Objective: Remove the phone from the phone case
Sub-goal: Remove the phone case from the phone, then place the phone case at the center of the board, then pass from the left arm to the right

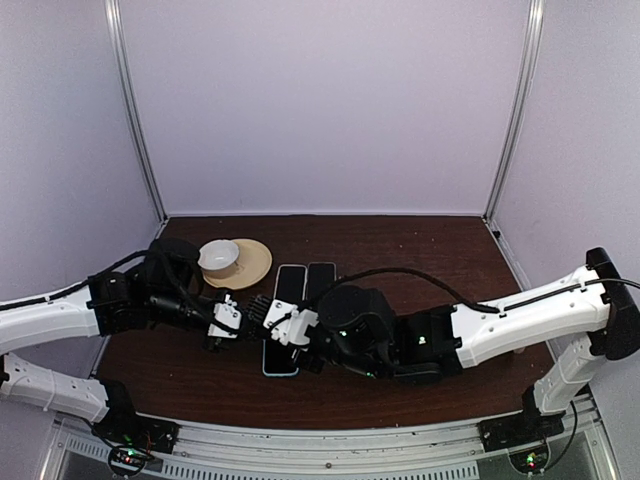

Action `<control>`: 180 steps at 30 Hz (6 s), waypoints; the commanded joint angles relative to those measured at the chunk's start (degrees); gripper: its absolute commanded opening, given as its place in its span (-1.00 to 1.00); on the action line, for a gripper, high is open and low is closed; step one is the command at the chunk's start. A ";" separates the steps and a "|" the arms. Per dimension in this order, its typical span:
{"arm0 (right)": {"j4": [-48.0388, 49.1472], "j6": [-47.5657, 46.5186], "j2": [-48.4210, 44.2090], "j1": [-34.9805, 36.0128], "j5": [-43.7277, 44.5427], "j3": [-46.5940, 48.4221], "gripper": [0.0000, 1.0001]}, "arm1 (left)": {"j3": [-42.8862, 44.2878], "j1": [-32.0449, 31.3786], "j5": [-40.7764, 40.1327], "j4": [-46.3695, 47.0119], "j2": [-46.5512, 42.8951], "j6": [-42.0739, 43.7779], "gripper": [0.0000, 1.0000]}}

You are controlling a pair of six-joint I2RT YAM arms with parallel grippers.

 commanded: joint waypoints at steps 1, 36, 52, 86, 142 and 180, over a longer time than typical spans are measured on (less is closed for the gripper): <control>-2.47 -0.13 1.98 0.11 0.38 0.98 -0.92 | 0.68 -0.33 3.74 9.82 -2.73 -0.05 -1.00; -4.34 2.73 -4.60 0.04 3.27 -6.61 -1.00 | -0.95 -0.24 -6.87 13.63 -4.30 0.24 -1.00; -6.13 3.80 -5.89 0.11 6.27 -9.94 -1.00 | -1.04 -0.14 -7.63 13.78 -5.26 0.51 -1.00; -23.60 12.84 -28.74 -31.37 -6.03 -13.61 -1.00 | -0.30 -0.13 -6.55 11.84 -5.12 1.25 -1.00; -37.53 11.02 -13.23 -54.64 -22.95 0.80 0.90 | 3.19 1.26 -7.59 9.85 -1.19 -7.44 -1.00; 6.09 -14.02 -11.10 -10.92 1.25 -8.48 0.99 | 41.30 2.94 -10.82 -17.09 27.26 -66.86 -1.00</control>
